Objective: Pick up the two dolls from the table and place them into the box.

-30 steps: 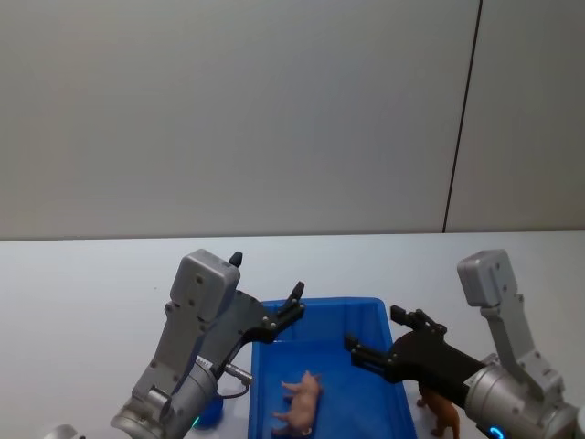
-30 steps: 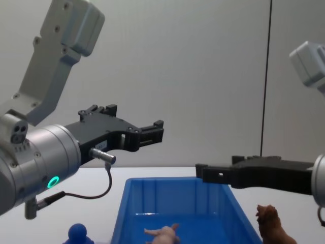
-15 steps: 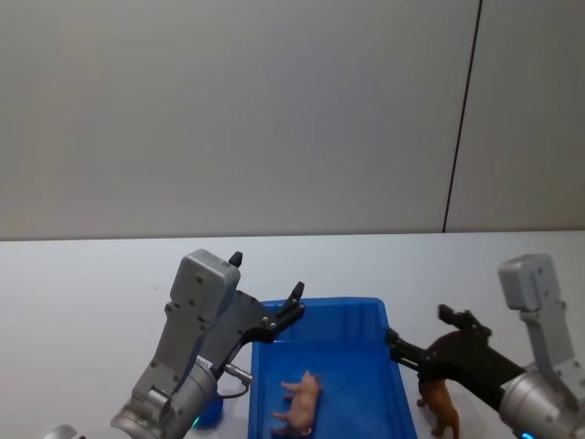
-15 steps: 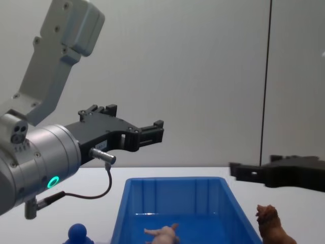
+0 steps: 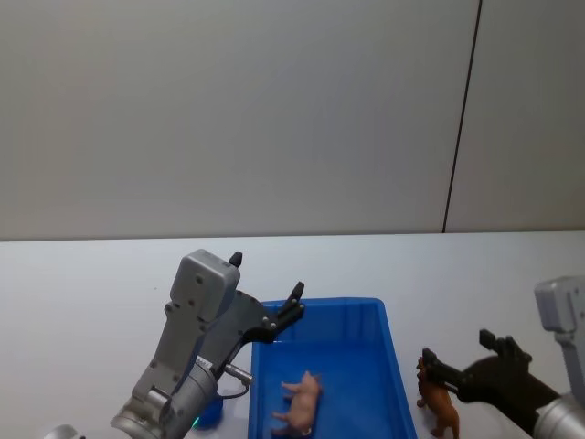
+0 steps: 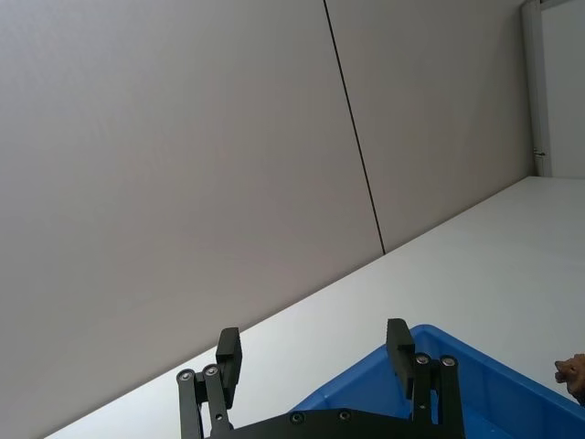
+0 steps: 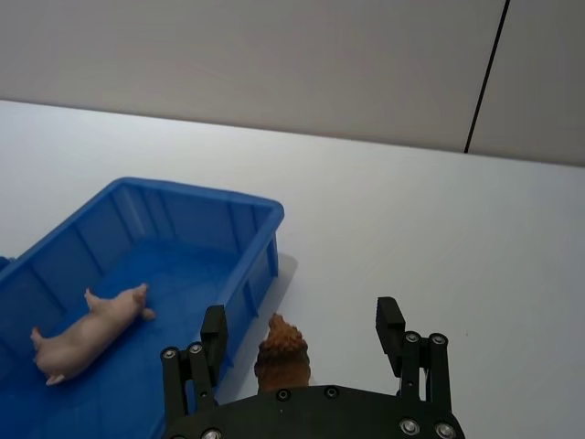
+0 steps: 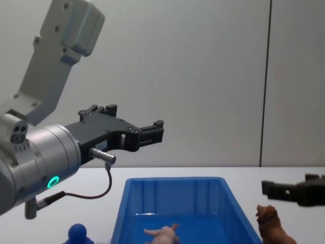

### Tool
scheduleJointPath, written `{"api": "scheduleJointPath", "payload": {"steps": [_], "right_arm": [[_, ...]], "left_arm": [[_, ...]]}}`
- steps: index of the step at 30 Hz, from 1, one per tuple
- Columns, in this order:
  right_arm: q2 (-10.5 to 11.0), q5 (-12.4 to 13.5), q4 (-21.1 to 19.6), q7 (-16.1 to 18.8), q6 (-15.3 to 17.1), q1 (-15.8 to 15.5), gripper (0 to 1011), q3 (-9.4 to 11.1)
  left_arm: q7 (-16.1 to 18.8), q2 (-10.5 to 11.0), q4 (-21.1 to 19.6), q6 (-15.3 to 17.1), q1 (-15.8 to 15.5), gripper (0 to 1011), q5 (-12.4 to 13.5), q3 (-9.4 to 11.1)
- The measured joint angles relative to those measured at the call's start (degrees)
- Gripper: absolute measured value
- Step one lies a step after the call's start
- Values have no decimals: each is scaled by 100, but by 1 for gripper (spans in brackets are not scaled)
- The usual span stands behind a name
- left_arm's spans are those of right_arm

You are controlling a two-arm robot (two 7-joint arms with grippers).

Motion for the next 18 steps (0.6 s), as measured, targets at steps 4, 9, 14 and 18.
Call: {"api": "scheduleJointPath", "payload": {"steps": [4,9,14,18], "right_arm": [[36,72,-5,-7,77,-83,1001,7],[51,136,44,42,168,-152,1001,-1],[45,162,125,106,252,-185,1001,-32],[26,164,197,150,326,-199,1001,-64]], "left_arm": [[0,0,0,0,0,1001,0,0],[0,0,0,0,0,1001,0,0],[0,0,0,0,0,1001,0,0],[0,0,0,0,0,1001,0,0]]}}
